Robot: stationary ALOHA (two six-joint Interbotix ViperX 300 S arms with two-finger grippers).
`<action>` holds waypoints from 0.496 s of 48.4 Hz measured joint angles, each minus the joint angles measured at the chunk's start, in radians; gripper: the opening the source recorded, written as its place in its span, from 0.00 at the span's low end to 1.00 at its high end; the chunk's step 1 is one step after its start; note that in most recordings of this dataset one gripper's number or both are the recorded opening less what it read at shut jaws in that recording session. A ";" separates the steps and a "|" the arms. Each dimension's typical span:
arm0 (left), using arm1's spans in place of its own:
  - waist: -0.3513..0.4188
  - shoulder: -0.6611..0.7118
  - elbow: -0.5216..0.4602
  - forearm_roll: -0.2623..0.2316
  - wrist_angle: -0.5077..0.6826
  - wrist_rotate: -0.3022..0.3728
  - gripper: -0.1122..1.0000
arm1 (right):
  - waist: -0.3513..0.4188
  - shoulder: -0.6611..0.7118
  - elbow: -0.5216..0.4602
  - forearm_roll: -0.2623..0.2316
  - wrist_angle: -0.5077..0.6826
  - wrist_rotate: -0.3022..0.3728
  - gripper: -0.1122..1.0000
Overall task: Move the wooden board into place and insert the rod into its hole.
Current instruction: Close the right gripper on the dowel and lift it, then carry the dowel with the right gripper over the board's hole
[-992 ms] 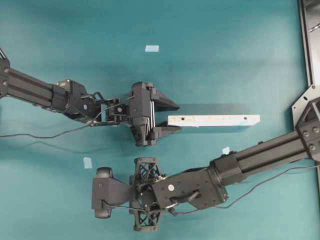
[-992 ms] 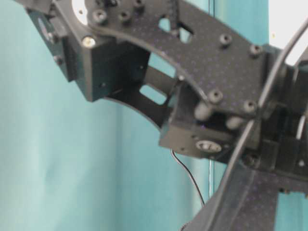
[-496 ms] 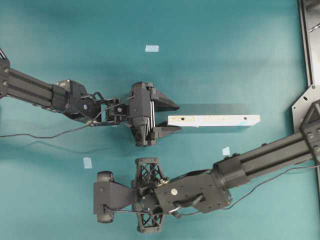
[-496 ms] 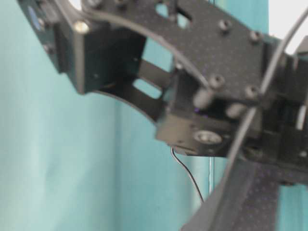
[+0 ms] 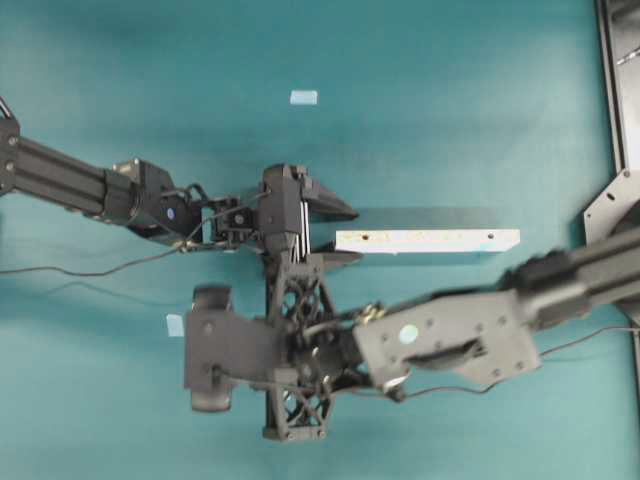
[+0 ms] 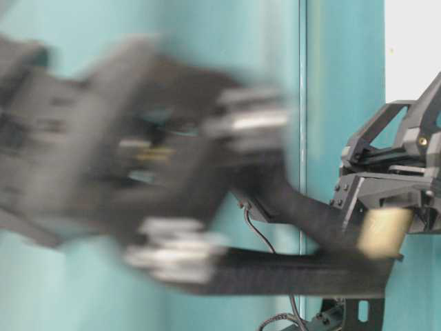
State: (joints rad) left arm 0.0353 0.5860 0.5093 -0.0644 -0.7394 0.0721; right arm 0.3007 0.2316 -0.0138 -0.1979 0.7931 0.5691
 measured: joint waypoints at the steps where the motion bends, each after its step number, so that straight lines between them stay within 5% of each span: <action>1: 0.000 0.000 0.000 0.000 0.000 0.000 0.77 | -0.005 -0.011 0.005 -0.002 -0.008 0.000 0.17; 24: 0.000 0.000 -0.003 0.000 -0.002 -0.002 0.77 | -0.089 -0.287 0.333 -0.003 -0.410 0.002 0.17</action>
State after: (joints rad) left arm 0.0353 0.5860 0.5062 -0.0644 -0.7409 0.0706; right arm 0.2117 -0.0552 0.3191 -0.2010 0.3835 0.5706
